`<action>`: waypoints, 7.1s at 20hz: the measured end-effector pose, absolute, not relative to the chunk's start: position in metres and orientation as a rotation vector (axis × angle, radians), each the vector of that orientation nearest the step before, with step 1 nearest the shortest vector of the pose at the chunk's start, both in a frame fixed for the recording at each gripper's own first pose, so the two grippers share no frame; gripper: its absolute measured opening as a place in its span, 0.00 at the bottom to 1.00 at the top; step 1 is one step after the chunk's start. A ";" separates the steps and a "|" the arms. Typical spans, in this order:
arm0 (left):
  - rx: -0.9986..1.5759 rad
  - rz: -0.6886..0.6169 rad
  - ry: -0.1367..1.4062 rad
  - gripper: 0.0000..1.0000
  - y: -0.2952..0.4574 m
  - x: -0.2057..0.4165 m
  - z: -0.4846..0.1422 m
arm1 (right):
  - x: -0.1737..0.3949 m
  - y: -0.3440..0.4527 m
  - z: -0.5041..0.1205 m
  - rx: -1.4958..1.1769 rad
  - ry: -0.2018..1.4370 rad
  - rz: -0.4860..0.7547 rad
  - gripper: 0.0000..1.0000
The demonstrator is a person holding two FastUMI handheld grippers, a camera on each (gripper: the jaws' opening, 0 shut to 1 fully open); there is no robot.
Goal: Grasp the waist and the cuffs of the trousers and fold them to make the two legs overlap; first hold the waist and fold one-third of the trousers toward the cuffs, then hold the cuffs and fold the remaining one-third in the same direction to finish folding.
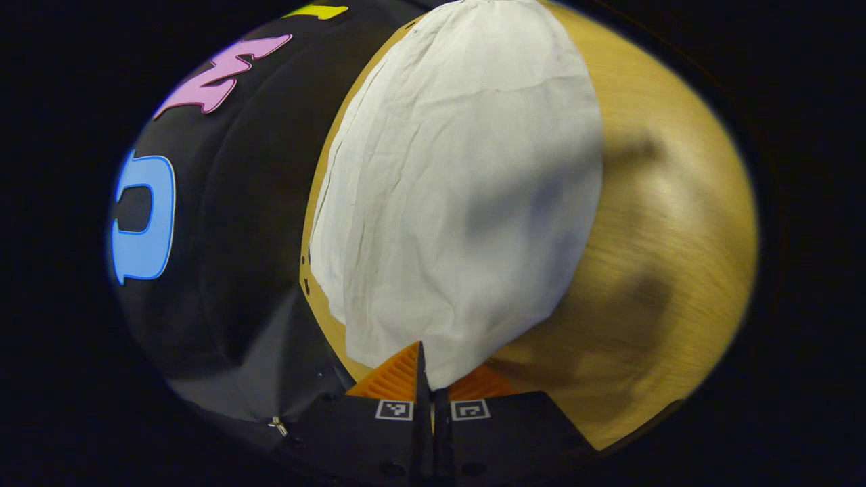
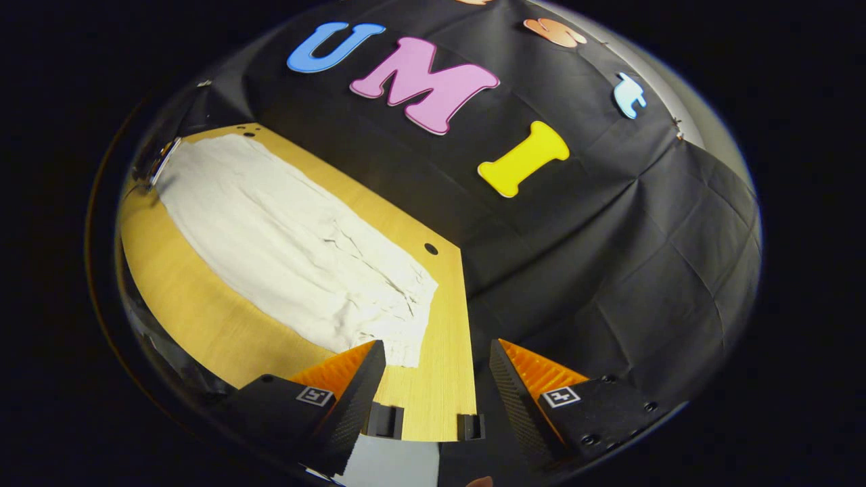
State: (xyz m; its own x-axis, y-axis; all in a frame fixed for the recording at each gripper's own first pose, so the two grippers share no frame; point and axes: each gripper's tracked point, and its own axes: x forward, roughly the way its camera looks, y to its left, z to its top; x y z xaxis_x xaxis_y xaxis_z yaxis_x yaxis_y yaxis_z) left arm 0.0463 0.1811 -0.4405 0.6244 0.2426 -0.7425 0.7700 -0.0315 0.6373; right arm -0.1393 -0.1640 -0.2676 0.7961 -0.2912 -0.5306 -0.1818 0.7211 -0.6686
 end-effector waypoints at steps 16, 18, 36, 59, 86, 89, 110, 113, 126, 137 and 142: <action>1.531 -0.462 1.014 0.06 0.178 0.033 -0.441 | -0.107 -0.192 -0.431 -1.353 0.707 0.548 0.91; 1.555 -0.469 0.992 0.06 0.179 0.034 -0.440 | -0.092 -0.194 -0.437 -1.387 0.712 0.555 0.85; 1.563 -0.524 0.947 0.06 0.171 0.036 -0.443 | -0.051 -0.198 -0.469 -1.017 1.235 0.860 0.85; 1.391 -0.477 1.061 0.05 0.196 0.026 -0.434 | -0.061 -0.184 -0.465 -0.996 1.281 0.900 0.06; 1.158 -0.184 0.825 0.05 0.139 0.178 -0.422 | 0.099 -0.193 -0.388 -0.393 0.998 0.111 0.06; 1.142 -0.169 0.821 0.05 0.137 0.220 -0.430 | 0.118 -0.197 -0.406 -0.353 1.010 0.074 0.06; 1.334 -0.187 0.922 0.06 0.124 0.318 -0.533 | 0.163 -0.216 -0.490 -0.233 1.161 -0.092 0.19; 1.284 -0.177 0.953 0.06 0.132 0.312 -0.537 | 0.160 -0.213 -0.490 -0.314 1.171 -0.033 0.20; 1.178 -0.130 1.027 0.06 0.129 0.306 -0.543 | 0.152 -0.210 -0.492 -0.387 1.197 0.051 0.21; 1.114 -0.070 1.075 0.28 0.132 0.306 -0.537 | 0.144 -0.193 -0.476 -0.333 1.088 0.109 0.78; 0.968 -0.013 1.071 0.85 0.133 0.272 -0.515 | 0.138 -0.202 -0.430 -0.053 0.966 -0.093 0.94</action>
State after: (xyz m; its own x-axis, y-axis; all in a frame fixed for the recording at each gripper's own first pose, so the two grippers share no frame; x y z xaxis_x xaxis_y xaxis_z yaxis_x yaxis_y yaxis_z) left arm 0.2724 0.1333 -0.5151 0.5189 0.4252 -0.7416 0.4437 0.6075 0.6588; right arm 0.1382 -0.2019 -0.4302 0.5650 -0.1030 -0.8186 0.0556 0.9947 -0.0868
